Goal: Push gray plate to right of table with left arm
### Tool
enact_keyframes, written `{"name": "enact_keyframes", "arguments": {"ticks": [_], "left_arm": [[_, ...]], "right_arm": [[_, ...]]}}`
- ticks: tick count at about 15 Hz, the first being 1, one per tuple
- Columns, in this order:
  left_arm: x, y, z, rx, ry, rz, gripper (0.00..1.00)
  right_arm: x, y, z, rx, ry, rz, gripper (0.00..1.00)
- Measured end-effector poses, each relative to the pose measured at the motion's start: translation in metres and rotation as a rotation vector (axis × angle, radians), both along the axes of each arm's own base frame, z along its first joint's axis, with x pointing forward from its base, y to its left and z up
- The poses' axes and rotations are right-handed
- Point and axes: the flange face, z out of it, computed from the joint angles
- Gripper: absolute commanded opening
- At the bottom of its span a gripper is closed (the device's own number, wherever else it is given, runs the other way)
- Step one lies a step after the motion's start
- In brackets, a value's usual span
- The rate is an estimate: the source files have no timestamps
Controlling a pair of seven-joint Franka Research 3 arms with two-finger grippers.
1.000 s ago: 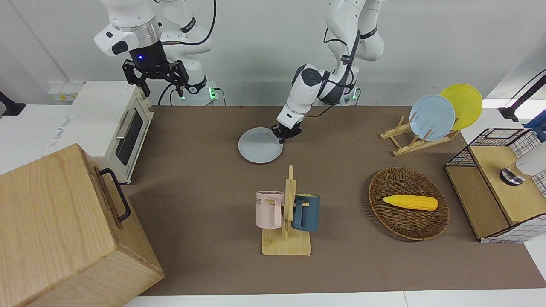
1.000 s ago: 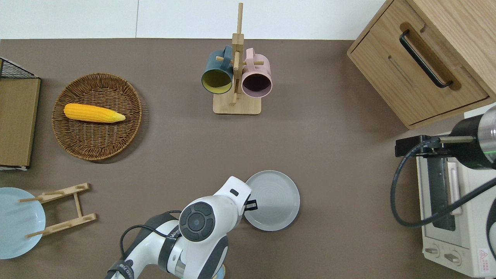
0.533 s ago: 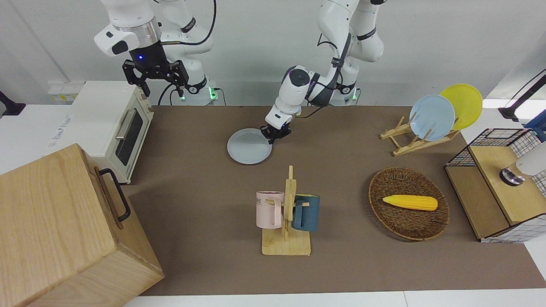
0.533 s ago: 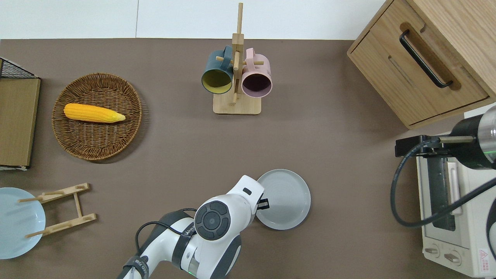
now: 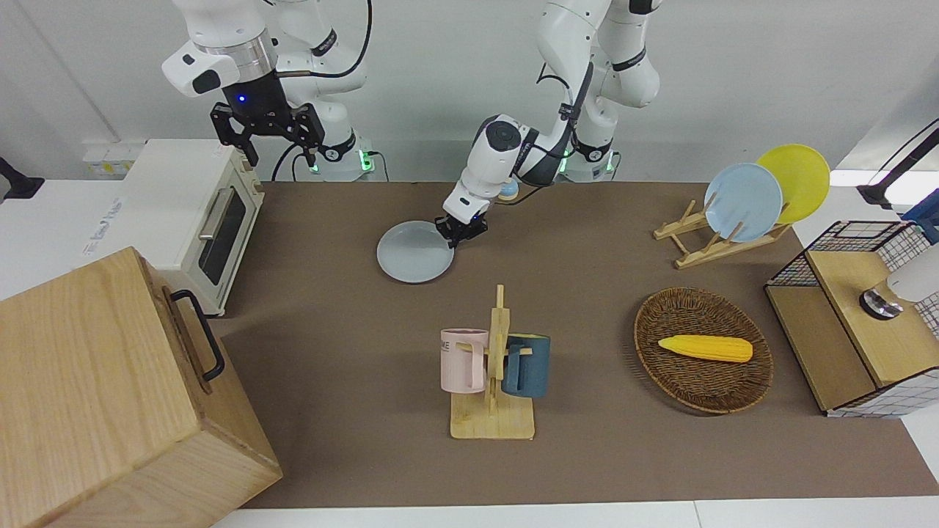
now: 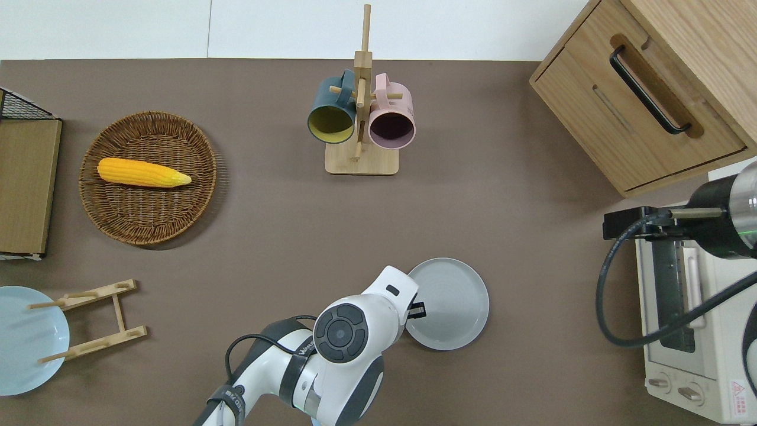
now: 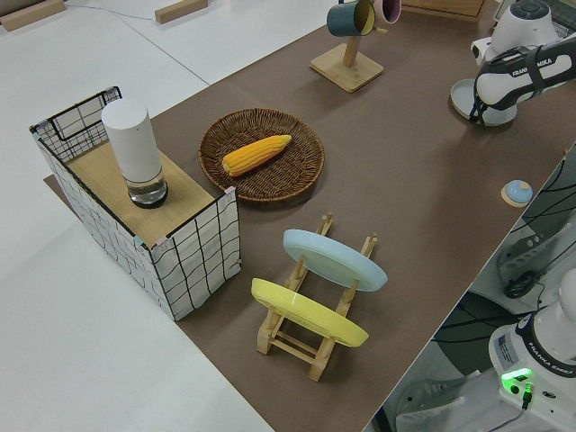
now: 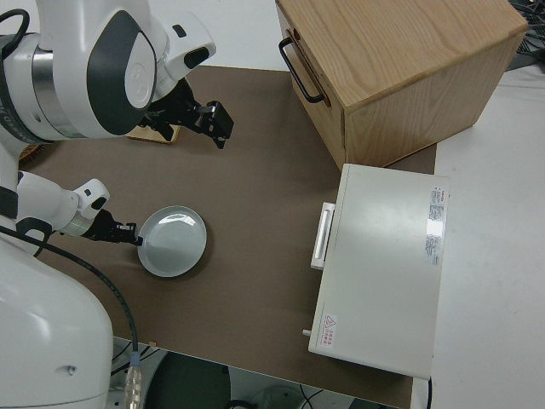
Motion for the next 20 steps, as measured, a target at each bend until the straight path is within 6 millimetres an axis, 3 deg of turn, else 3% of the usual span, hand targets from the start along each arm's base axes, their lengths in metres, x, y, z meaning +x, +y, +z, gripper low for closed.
{"name": "enact_keyframes", "arguments": {"ticks": [3,5,6,7,9,11,17,20], "left_arm": [[0.001,-0.002,0.0,-0.007,0.004,0.007,0.0],[0.002,-0.003,0.0,-0.009,0.005,0.009,0.12],[0.002,-0.003,0.0,-0.012,0.009,0.014,0.21],[0.002,-0.003,-0.001,-0.016,0.014,0.022,0.42],[0.003,-0.003,-0.002,-0.02,0.021,0.03,0.64],[0.004,-0.003,-0.002,-0.022,0.021,0.033,0.96],[0.01,-0.002,0.012,-0.032,0.023,0.039,0.99],[0.031,0.026,0.032,-0.029,0.044,0.048,0.99]], "right_arm": [[0.0,0.0,0.0,0.0,0.0,0.0,0.996],[0.0,0.0,0.0,0.0,0.0,0.0,0.996],[0.0,0.0,0.0,0.0,0.0,0.0,0.996],[0.0,0.0,0.0,0.0,0.0,0.0,0.996],[0.0,0.0,0.0,0.0,0.0,0.0,0.996],[0.0,0.0,0.0,0.0,0.0,0.0,0.996],[0.0,0.0,0.0,0.0,0.0,0.0,0.996],[0.0,0.0,0.0,0.0,0.0,0.0,0.996]]}}
